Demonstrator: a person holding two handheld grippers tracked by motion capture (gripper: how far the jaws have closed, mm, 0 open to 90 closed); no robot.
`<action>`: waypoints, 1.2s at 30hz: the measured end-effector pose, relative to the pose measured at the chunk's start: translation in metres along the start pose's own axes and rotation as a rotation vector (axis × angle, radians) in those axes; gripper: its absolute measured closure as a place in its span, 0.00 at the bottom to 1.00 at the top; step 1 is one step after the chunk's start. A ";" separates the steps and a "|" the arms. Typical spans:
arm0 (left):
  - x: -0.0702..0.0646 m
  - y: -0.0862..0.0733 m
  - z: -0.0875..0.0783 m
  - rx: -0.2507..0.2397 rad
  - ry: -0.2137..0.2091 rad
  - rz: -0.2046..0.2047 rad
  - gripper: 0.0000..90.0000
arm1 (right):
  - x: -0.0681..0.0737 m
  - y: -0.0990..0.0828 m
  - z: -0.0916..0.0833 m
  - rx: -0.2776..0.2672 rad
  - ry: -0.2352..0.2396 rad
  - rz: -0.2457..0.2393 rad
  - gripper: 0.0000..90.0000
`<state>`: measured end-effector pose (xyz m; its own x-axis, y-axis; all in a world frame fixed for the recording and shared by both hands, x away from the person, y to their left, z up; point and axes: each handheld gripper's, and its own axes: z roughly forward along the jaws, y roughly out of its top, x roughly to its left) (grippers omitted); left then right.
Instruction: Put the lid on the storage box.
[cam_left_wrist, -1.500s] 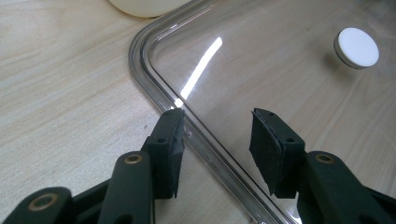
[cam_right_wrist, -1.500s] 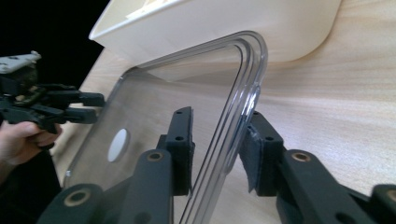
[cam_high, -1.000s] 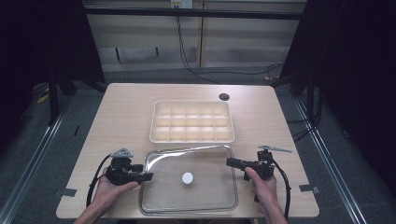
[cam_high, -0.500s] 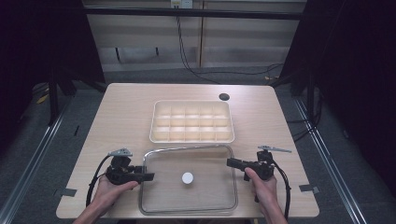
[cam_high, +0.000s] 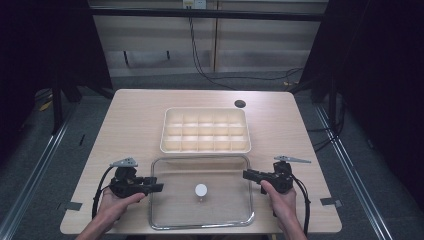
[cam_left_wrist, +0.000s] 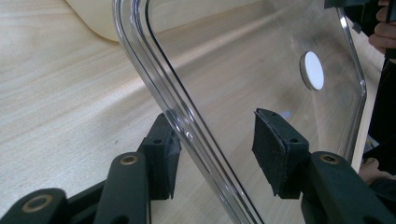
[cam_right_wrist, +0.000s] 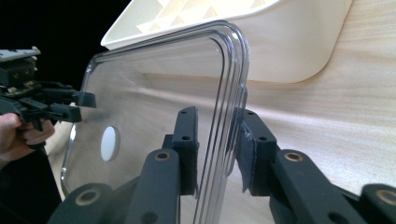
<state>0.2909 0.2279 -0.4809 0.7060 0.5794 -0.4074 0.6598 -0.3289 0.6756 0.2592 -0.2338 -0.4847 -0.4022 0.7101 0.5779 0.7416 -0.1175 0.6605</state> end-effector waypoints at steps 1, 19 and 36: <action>-0.001 0.001 0.000 0.002 0.008 0.010 0.57 | 0.000 0.000 0.000 -0.003 -0.003 -0.002 0.78; -0.003 0.008 -0.013 -0.086 -0.020 0.001 0.68 | 0.009 0.010 -0.008 -0.057 -0.009 -0.034 0.78; -0.013 0.016 -0.028 -0.155 -0.004 0.040 0.75 | 0.025 0.019 -0.019 -0.109 -0.027 -0.069 0.80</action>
<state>0.2856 0.2359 -0.4477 0.7320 0.5653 -0.3803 0.5837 -0.2324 0.7780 0.2533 -0.2308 -0.4483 -0.4347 0.7374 0.5169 0.6494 -0.1410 0.7473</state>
